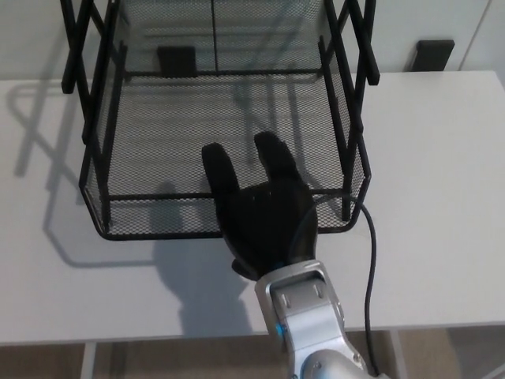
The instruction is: The robot walks towards a file tray kept in the middle of a desk and uses its right hand to grab a tray and pulls it out towards itself
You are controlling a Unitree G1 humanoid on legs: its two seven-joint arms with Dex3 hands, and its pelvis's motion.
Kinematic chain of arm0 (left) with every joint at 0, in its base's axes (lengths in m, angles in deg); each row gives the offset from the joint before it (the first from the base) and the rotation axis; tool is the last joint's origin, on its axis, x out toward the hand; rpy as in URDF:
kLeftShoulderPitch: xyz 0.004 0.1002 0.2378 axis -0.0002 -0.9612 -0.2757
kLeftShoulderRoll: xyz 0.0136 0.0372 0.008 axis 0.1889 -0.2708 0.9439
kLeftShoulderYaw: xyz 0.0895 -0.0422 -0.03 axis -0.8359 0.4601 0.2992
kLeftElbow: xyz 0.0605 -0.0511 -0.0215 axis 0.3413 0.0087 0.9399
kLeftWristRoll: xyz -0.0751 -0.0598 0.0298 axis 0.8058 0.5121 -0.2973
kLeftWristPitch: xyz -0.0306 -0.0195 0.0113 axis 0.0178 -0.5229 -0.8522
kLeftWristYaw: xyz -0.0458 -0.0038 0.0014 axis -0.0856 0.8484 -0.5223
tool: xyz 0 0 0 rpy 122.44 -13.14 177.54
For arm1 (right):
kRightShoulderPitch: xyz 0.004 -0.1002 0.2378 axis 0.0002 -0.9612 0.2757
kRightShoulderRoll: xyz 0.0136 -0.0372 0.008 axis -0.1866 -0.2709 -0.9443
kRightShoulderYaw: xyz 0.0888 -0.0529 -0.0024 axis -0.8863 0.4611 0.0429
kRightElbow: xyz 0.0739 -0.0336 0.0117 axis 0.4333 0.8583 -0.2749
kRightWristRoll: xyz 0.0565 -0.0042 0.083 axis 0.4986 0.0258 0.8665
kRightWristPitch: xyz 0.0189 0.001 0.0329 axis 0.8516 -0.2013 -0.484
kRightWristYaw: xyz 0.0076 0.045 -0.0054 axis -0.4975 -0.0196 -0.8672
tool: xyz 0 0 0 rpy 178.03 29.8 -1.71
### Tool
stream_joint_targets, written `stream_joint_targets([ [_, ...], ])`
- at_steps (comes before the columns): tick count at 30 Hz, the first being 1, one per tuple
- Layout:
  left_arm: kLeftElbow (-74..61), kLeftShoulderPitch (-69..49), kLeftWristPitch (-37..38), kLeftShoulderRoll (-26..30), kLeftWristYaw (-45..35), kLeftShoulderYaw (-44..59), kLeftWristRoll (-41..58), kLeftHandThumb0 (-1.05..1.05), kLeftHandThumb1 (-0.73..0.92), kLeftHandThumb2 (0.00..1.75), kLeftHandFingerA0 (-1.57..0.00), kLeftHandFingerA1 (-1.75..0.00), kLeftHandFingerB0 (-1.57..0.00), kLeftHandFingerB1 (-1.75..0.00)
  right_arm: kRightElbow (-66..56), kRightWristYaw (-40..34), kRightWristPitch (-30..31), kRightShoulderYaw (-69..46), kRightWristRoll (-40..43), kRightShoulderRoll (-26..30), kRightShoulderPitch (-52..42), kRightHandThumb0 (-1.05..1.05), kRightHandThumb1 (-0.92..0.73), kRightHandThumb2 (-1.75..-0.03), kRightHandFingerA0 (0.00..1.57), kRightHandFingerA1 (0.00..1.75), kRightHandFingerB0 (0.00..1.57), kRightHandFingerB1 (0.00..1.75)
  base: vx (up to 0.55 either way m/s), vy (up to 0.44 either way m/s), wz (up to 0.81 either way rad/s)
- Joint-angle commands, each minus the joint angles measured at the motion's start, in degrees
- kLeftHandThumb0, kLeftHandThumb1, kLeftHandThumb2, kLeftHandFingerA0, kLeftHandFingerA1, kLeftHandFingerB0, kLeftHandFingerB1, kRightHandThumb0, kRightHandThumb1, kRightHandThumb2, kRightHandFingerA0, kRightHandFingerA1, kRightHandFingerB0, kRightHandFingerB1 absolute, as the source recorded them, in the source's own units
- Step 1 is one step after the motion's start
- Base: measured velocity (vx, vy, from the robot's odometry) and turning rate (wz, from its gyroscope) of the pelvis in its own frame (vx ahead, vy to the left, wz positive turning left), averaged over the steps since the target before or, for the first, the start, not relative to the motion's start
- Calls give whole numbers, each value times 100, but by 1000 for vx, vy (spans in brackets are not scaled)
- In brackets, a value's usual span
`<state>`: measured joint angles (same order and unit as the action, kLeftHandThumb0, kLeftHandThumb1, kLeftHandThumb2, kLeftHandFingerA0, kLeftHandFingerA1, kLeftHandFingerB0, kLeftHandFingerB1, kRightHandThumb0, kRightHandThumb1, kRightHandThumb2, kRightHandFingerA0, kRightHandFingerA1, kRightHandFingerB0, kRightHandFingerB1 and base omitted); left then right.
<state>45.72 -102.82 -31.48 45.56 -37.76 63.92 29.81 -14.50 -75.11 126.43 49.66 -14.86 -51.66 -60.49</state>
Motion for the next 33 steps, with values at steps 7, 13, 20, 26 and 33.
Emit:
stream_joint_targets([
  [7,115,30,316,126,-150,12,-39,-47,57,57,-57,-38,-31,-32,-442,-100,24,325,3,121,-675,-65,-49,-55,0,42,12,34,0,0,0],
  [13,82,43,385,211,-147,-32,-144,-47,58,58,-57,-38,-31,-32,-1387,-54,-88,684,-280,333,-1161,-68,-48,-56,0,37,8,39,0,0,0],
  [20,134,-13,384,202,-257,37,-14,-48,59,58,-55,-37,-30,-31,-2643,179,-206,1120,-698,599,-1778,-61,-37,-78,0,32,6,43,0,0,0],
  [26,-36,-22,142,175,-263,45,-31,-44,59,58,-53,-37,-30,-31,-3200,325,-322,1360,-918,762,-2163,-63,-38,-78,1,29,7,43,0,0,0],
  [33,28,3,324,214,-310,41,-22,-45,59,58,-56,-38,-31,-32,-3268,68,-300,1481,-866,920,-2573,-62,-38,-78,1,37,8,44,0,0,0],
])
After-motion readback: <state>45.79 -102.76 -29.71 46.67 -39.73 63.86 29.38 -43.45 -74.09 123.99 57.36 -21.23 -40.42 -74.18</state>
